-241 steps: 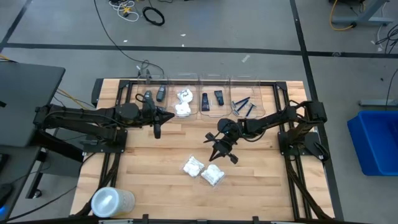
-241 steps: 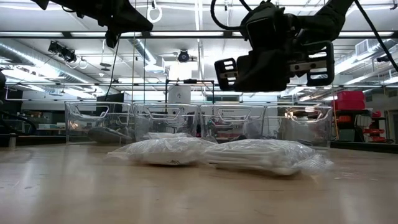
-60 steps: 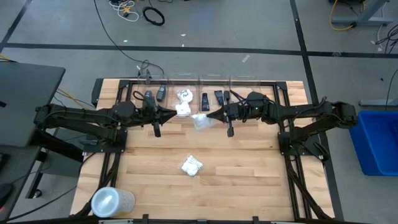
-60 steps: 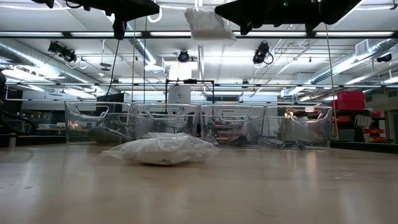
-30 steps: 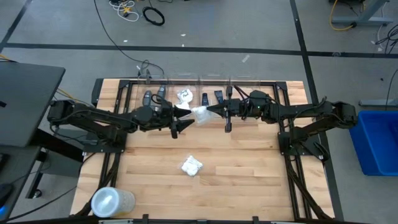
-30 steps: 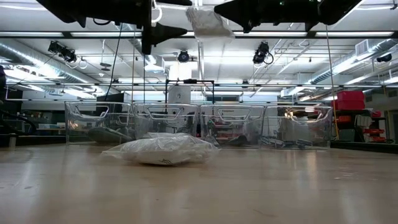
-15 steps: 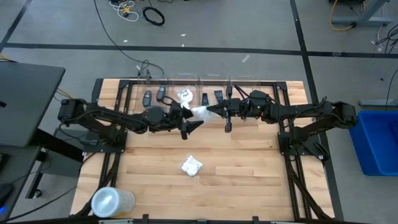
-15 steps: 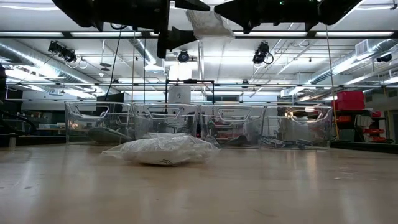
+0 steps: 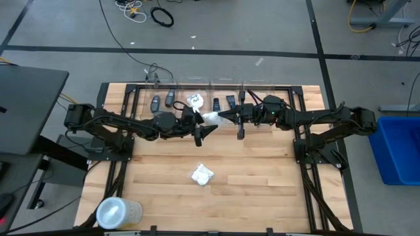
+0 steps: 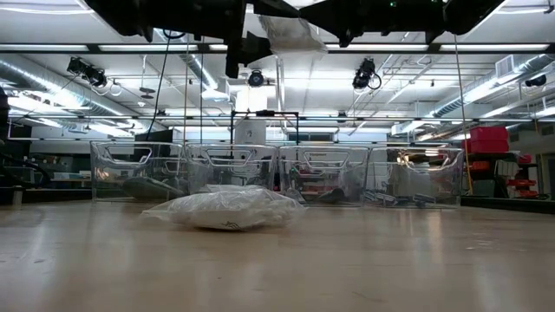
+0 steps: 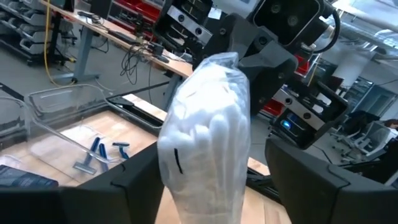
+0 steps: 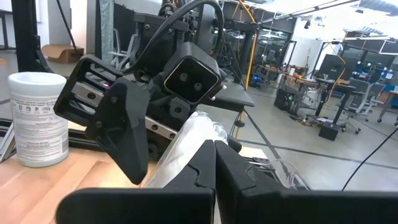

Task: Pick & Place Travel size toiletries
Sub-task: Put the white vanity pack into the middle left transparent bin

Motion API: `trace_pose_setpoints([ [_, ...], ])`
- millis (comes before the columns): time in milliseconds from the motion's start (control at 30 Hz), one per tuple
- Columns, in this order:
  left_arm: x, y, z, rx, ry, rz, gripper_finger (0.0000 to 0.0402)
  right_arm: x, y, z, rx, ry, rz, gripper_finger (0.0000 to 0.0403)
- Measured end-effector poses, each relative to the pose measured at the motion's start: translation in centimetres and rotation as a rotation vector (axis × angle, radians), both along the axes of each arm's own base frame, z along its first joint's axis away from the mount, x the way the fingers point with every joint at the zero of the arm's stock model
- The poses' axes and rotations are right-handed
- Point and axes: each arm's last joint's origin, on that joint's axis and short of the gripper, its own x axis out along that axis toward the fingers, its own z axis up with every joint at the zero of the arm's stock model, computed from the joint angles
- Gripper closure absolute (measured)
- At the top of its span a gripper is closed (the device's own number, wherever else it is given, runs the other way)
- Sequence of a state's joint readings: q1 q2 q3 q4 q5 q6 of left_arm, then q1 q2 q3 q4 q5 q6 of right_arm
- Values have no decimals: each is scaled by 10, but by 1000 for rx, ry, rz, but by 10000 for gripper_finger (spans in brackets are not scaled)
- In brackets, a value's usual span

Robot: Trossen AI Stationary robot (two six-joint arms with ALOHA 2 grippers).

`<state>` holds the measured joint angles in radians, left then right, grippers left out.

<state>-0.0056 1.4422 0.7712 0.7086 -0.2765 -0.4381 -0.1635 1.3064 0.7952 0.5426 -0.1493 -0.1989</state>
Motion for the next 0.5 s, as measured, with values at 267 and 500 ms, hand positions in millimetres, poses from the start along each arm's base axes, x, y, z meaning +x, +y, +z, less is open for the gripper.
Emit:
trace_pose_setpoints([
  [267, 0, 0, -1, -4, 10, 0, 190, 0, 0, 0, 0, 1, 0, 403],
  [500, 0, 0, -1, 12, 14, 1, 243, 0, 0, 0, 0, 2, 0, 403],
])
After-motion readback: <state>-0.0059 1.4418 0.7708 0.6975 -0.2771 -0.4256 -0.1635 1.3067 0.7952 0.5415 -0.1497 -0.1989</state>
